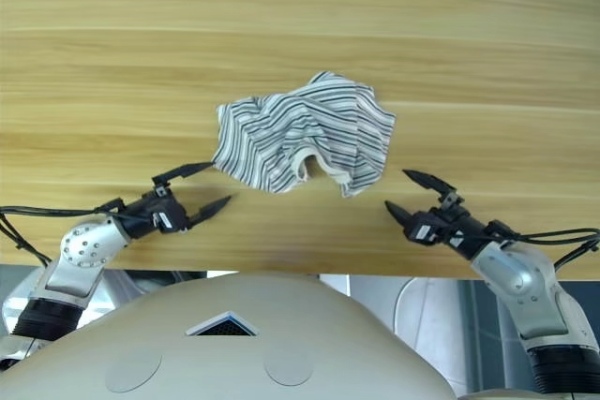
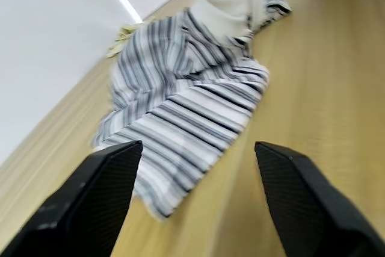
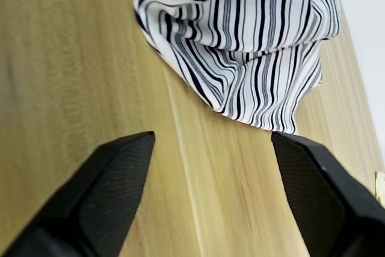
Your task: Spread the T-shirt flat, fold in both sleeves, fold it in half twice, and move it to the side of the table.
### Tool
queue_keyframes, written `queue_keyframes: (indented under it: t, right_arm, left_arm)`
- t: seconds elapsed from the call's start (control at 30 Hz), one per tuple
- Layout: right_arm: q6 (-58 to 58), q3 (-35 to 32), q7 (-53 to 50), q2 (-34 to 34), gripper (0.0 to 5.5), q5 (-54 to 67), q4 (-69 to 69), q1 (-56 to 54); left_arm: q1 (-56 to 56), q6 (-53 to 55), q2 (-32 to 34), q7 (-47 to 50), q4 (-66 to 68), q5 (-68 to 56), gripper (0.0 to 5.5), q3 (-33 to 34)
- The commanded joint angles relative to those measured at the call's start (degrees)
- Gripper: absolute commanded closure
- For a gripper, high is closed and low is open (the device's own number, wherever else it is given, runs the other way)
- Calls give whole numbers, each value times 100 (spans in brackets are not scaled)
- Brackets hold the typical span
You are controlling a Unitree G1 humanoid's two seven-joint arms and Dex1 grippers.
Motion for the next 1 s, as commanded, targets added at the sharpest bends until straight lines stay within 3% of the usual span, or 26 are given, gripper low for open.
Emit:
queue_keyframes:
  t: [0.03,0.43,1.0]
  right_arm:
    - [53,426,204,119,188,-229,191,-553]
    - [-174,1291,34,566,188,-418,853,-1364]
    - [-302,1113,-215,400,500,-372,1426,-1430]
  left_arm:
    - [-239,96,21,13,-128,626,201,-290]
    - [-697,226,-136,726,77,1669,201,-675]
    - [-729,327,-150,1149,119,1681,205,-813]
